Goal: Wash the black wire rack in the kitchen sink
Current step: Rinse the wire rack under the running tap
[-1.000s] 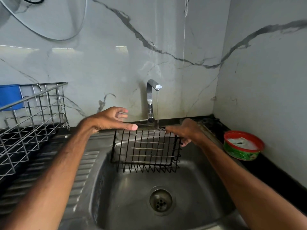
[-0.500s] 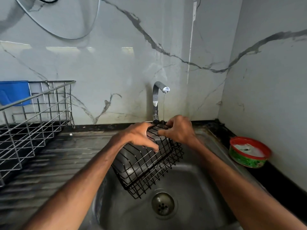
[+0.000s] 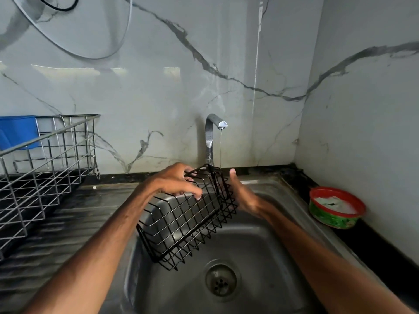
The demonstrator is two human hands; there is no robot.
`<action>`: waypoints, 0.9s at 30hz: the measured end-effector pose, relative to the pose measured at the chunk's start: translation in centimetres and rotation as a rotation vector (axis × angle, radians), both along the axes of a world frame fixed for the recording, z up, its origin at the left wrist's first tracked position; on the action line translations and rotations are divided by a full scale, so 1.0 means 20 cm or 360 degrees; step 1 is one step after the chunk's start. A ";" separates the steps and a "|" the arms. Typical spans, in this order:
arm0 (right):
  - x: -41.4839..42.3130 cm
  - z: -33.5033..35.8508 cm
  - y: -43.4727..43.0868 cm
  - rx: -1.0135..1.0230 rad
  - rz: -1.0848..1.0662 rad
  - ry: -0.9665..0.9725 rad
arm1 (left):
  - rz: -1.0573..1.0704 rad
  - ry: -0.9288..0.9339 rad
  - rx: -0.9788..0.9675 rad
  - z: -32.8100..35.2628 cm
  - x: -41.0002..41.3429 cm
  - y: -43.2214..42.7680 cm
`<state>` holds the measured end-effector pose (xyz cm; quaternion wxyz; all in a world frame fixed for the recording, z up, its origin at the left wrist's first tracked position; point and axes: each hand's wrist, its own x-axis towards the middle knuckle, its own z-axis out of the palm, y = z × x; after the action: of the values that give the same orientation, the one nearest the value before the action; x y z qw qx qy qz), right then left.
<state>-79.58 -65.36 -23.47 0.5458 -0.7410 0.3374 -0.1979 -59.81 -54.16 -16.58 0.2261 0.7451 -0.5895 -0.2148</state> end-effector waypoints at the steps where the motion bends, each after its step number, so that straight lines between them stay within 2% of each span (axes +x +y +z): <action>1: -0.01 0.00 0.00 0.0045 -0.0009 0.0005 | 0.0010 0.0021 -0.0012 0.00 0.01 0.00; 4: 0.00 0.09 0.00 0.0058 -0.0066 -0.0174 | -0.0034 0.0029 0.0033 0.00 0.03 -0.01; 7: 0.04 0.17 -0.03 -0.0098 -0.0039 -0.0339 | -0.0056 0.0073 0.0006 -0.01 0.02 -0.02; 10: 0.04 0.09 -0.03 -0.0101 -0.0078 -0.0282 | -0.0060 0.0057 -0.0079 0.02 0.03 0.00; 15: 0.03 -0.05 -0.02 0.0138 0.0009 -0.0116 | -0.0031 0.0126 -0.0150 0.01 0.14 0.02; 21: 0.05 0.11 0.01 -0.0274 -0.0061 -0.0217 | 0.0016 0.0284 -0.0147 0.02 0.10 0.00; 27: -0.02 0.13 -0.05 -0.0281 -0.0064 -0.0157 | -0.0010 0.0201 -0.0035 -0.03 0.05 -0.03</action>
<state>-80.05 -66.27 -20.88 0.4904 -0.7686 0.3062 -0.2740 -58.82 -54.71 -17.13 0.2704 0.7257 -0.5787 -0.2556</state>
